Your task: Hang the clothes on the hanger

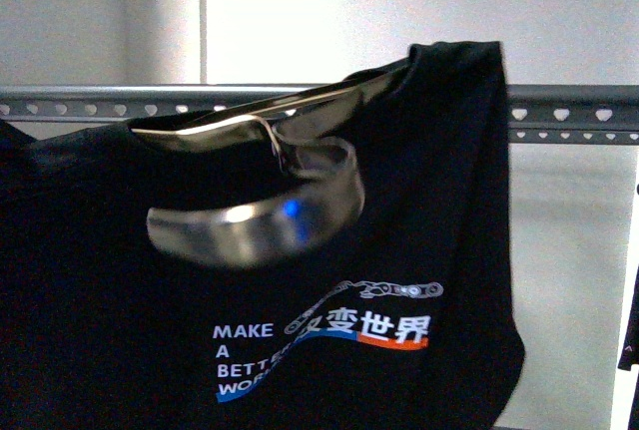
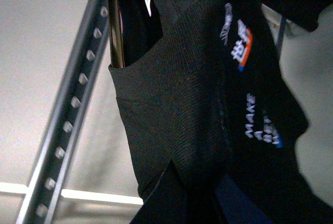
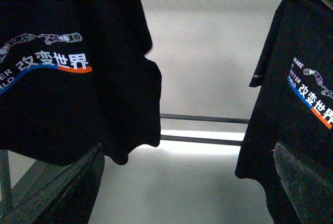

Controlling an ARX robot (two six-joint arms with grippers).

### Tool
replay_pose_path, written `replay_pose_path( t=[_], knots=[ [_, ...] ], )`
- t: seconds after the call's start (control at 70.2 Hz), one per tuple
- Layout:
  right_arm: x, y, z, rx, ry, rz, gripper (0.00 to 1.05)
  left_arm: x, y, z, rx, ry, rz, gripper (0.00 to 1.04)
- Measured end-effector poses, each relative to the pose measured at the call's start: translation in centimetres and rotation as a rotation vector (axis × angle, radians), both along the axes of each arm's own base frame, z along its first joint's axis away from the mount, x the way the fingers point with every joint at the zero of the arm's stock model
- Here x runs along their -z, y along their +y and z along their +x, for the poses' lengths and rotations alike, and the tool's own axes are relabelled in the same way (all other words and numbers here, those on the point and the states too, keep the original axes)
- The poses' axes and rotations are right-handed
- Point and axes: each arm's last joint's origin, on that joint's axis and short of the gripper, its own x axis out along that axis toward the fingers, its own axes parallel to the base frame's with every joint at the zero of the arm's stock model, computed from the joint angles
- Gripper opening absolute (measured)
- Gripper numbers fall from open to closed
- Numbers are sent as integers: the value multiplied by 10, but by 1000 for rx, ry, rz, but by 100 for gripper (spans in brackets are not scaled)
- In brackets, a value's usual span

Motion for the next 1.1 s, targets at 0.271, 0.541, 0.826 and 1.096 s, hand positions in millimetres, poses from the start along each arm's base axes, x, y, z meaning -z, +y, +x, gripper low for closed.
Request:
replay_pose_path(
  t=[0.271, 0.541, 0.826, 1.096],
  knots=[
    [0, 0, 0, 0, 0, 0, 97, 14, -6, 33, 95, -212, 300, 4],
    [0, 0, 0, 0, 0, 0, 97, 11, -41, 37, 216, -329, 369, 5],
    [0, 0, 0, 0, 0, 0, 97, 11, -59, 38, 244, -365, 376, 5],
    [0, 0, 0, 0, 0, 0, 97, 11, -60, 38, 247, -369, 374, 4]
  ],
)
